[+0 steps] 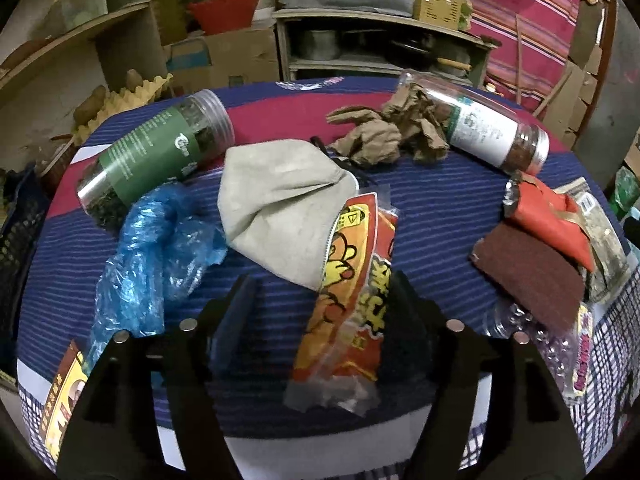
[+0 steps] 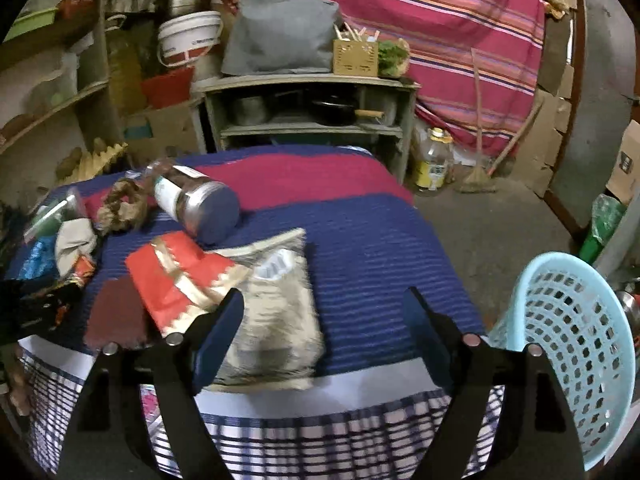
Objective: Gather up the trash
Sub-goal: 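Grasp the orange snack stick with the left tool while the right tool grasps the silver snack bag, then carry both snacks over the blue basket and open both tools to drop them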
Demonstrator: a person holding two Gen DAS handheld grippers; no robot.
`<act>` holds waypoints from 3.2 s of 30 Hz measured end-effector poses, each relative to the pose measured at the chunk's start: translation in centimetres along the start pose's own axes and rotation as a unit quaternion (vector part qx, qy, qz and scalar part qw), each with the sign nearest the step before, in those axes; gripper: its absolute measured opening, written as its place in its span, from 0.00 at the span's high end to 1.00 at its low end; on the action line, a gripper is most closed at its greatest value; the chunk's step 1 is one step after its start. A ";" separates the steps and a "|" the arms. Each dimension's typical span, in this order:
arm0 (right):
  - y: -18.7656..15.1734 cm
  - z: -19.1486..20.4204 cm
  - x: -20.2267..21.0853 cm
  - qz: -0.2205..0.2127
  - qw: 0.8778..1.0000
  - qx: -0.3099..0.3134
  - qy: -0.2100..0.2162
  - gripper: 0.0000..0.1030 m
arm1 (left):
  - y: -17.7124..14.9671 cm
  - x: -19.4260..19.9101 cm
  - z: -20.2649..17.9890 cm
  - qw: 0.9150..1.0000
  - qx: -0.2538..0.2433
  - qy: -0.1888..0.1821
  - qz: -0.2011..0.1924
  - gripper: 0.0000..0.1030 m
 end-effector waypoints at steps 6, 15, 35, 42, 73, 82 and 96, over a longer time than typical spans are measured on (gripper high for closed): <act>-1.2 1.4 -2.3 0.025 0.998 0.037 -0.050 0.22 | 0.1 -0.6 -0.1 1.000 -0.002 -0.002 0.004 0.34; -1.7 -0.4 -4.3 0.069 0.997 -0.004 -0.028 0.22 | 0.7 -0.6 -0.6 1.000 -0.007 -0.022 -0.004 0.69; 0.0 -3.3 -1.0 0.019 0.998 -0.057 0.002 0.96 | 3.5 4.5 -2.9 0.998 0.008 0.004 -0.065 0.69; 1.8 -6.4 3.8 -0.039 0.996 -0.079 0.006 0.96 | 5.5 7.4 -7.3 0.994 -0.009 -0.007 -0.105 0.69; -1.3 -29.2 11.0 -0.064 0.988 -0.119 -0.079 0.96 | 6.0 8.4 -38.9 0.961 -0.148 -0.196 -0.130 0.69; -2.2 -31.8 10.4 -0.059 0.985 -0.141 -0.081 0.96 | 4.8 7.4 -44.5 0.950 -0.197 -0.207 -0.125 0.69; -3.0 -30.8 9.1 -0.045 0.985 -0.144 -0.081 0.96 | 5.0 8.0 -43.8 0.952 -0.190 -0.190 -0.148 0.39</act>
Point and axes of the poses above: each gripper's, at about its wrist camera, not at the fingertips, and x roughly against the way its jaws point, z to its left, y to its top, the point moved 3 cm from there along -x, roughly the way its jaws point, and after that the axes turned 9 degrees about -x, right-handed, at the moved point
